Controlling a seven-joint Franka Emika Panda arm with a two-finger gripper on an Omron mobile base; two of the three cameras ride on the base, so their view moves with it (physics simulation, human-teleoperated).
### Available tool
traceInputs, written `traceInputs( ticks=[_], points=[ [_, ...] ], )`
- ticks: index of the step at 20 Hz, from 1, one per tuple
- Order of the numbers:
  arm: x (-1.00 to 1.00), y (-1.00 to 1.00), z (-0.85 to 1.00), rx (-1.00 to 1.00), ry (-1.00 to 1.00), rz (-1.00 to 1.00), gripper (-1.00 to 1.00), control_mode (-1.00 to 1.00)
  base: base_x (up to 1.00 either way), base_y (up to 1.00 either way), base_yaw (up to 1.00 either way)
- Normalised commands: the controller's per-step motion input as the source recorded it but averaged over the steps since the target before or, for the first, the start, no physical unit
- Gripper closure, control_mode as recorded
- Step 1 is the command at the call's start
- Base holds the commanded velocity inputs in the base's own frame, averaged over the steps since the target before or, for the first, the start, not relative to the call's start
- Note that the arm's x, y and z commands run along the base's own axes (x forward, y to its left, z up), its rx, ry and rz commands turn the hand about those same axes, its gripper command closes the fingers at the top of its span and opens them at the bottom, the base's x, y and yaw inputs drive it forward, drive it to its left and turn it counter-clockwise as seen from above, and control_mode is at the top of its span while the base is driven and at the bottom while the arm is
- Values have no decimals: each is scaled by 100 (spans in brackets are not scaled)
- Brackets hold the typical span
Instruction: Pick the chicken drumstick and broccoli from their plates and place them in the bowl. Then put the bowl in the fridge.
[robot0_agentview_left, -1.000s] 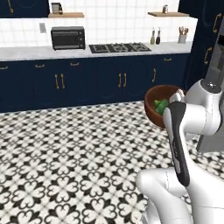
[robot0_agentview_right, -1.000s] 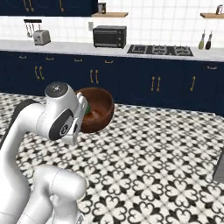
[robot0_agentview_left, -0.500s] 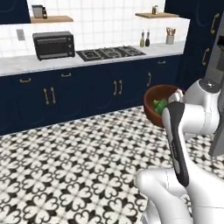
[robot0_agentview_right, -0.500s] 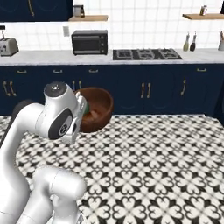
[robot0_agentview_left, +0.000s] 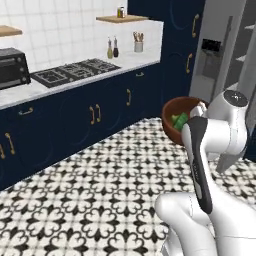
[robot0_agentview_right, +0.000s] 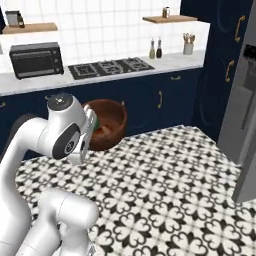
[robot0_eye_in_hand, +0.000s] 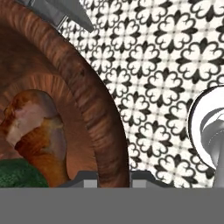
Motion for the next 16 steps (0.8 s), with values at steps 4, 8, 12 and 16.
traceInputs(
  ticks=[4,8,12,16],
  points=[
    [0,0,0,0,0,0,100,100,100,91,-58],
    [0,0,0,0,0,0,100,100,100,97,-45],
    [0,0,0,0,0,0,100,100,100,98,-45],
    [0,0,0,0,0,0,100,100,100,92,-41]
  ],
)
